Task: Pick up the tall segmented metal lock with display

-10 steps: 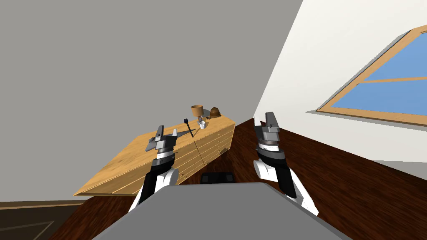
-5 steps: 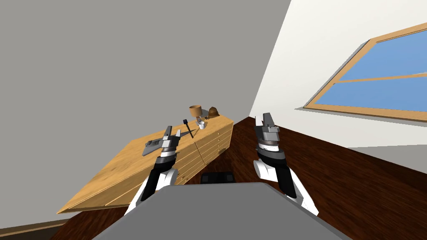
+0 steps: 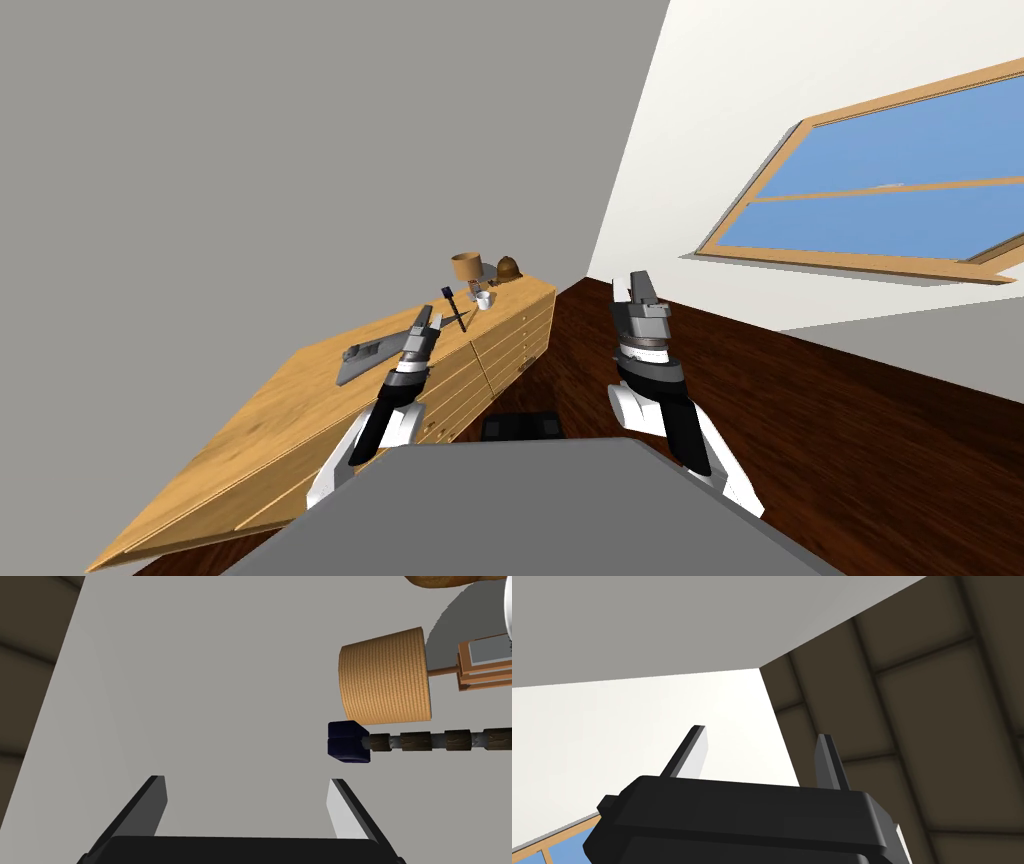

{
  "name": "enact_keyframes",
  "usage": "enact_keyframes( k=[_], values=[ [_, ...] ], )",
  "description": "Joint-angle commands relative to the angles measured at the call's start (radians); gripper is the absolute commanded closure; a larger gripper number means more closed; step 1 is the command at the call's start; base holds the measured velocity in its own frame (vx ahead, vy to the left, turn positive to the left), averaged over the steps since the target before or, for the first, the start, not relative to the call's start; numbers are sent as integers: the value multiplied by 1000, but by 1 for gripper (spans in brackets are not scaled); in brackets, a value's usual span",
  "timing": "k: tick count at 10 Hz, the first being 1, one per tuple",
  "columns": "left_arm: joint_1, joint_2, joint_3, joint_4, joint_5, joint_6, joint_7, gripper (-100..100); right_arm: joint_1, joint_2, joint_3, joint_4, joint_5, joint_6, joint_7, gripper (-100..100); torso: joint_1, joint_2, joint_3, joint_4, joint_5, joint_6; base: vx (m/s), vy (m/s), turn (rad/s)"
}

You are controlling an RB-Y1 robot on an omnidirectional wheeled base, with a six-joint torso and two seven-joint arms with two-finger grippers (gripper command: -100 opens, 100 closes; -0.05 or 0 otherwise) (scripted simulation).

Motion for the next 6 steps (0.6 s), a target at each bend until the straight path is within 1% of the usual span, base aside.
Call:
enact_keyframes(
  k=[1,4,6],
  values=[
    [-15,37,-6,32,-34,-2,-13,-100,0,0,0,0,0,0,0,0,0,0,0,0,0,0,-48,117,-184],
    [-42,106,-12,90,-90,-5,-35,-100,0,0,0,0,0,0,0,0,-1,-1,0,0,0,0,-42,116,-152],
    [-58,150,-15,122,-123,-7,-50,-100,0,0,0,0,0,0,0,0,-1,-2,-1,0,0,0,-25,92,-151]
  ],
)
